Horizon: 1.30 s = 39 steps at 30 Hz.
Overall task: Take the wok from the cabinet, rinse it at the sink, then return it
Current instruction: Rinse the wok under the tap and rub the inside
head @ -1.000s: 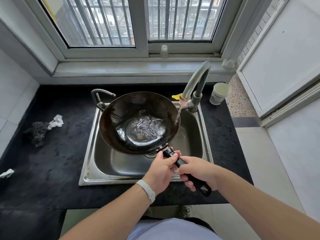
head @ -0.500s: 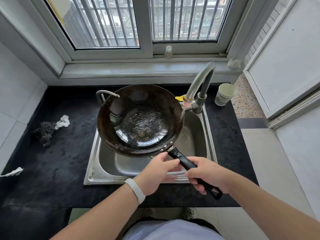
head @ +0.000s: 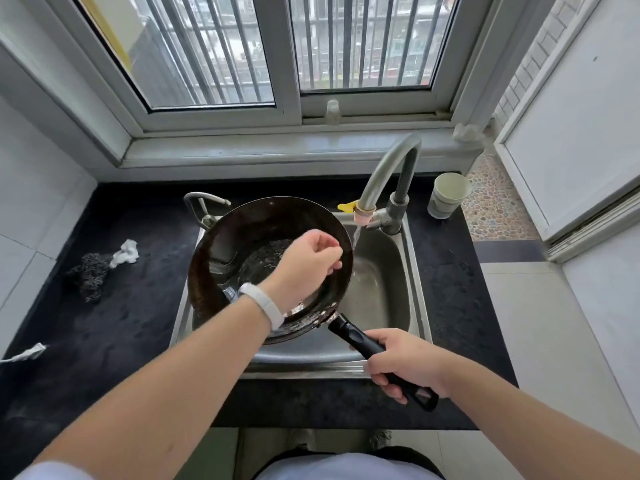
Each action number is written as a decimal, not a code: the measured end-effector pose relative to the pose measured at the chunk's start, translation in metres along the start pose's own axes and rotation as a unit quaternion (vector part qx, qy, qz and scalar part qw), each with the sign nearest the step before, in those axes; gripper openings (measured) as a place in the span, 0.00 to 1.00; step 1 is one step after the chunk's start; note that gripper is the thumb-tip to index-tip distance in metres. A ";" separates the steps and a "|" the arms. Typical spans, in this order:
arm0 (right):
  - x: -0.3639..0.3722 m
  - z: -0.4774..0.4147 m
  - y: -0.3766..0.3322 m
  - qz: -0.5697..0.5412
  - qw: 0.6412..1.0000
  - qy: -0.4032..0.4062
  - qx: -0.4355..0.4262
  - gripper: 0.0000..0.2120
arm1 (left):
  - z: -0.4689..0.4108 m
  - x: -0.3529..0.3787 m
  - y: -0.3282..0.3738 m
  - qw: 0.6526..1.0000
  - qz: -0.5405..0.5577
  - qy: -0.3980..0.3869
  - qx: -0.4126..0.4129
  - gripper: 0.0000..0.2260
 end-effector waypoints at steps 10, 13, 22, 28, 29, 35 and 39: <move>-0.008 -0.013 -0.001 -0.008 1.000 -0.023 0.014 0.21 | -0.096 0.025 0.031 0.990 -0.115 -0.072 -0.029 0.13; -0.011 -0.017 -0.001 -0.007 0.999 -0.029 0.017 0.21 | -0.091 0.042 0.030 0.986 0.015 -0.132 -0.098 0.17; -0.021 -0.018 -0.003 0.003 1.000 -0.028 0.009 0.08 | -0.107 0.062 0.006 0.932 0.239 -0.143 -0.230 0.29; -0.028 -0.020 0.002 -0.001 1.000 -0.021 0.007 0.09 | -0.101 0.075 0.007 0.917 0.292 -0.138 -0.233 0.37; -0.028 -0.022 0.004 0.001 1.000 -0.021 0.006 0.09 | -0.102 0.075 0.008 0.916 0.296 -0.139 -0.231 0.38; -0.024 -0.026 0.011 0.003 1.000 -0.026 0.012 0.08 | -0.109 0.084 0.013 0.923 0.288 -0.143 -0.209 0.34; -0.021 -0.031 0.016 0.006 0.999 -0.032 0.015 0.08 | -0.112 0.085 0.012 0.928 0.270 -0.152 -0.207 0.33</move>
Point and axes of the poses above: each hand's wrist, its own z-axis away from the middle knuckle, its own x-axis out of the palm, y = z × x, the point moved 9 cm from there along -z, towards the middle knuckle, and after that the axes turned 3 degrees about z, right-handed, at the moved point
